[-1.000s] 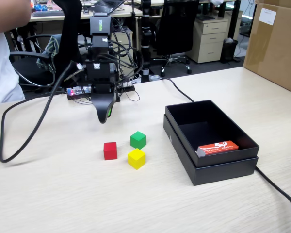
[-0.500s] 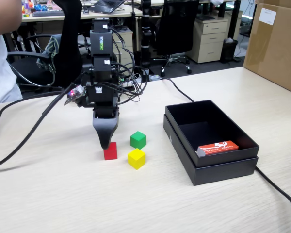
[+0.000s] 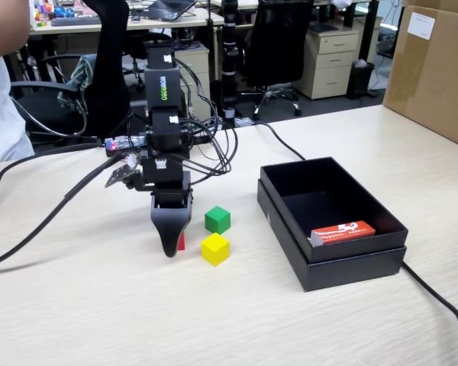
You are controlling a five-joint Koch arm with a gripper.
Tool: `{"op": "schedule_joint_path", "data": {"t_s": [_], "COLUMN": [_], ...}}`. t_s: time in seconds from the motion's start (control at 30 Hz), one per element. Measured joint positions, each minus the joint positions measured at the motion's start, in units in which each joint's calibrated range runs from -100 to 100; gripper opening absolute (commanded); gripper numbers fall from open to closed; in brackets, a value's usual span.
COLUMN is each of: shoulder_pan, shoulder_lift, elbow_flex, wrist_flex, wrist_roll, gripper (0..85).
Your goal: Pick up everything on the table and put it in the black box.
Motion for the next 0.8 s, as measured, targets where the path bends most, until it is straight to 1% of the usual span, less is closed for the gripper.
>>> {"op": "schedule_joint_path", "data": {"t_s": [0.07,0.17,0.2,0.3,0.4,0.47,0.5,0.67,0.8], "shoulder_pan": [0.0,-0.1,-0.1,-0.2,-0.3,-0.4,-0.4,-0.1,2.5], "shoulder_lift": [0.9,1.9,2.5,3.9,3.9,3.9,3.9,0.3,-13.9], "elbow_flex": [0.5,1.9,2.0,3.2,3.5,3.7,3.7,2.5,0.1], "wrist_flex": [-0.7,-1.6,-1.7,-2.6,-2.7,-2.6,-2.6,-3.7,-7.4], "wrist_roll": [0.0,0.1,0.1,0.1,0.0,0.1,0.0,0.0,0.0], "gripper": [43.5,38.3,32.8,22.7,10.6,4.7,3.6,3.6,3.6]}}
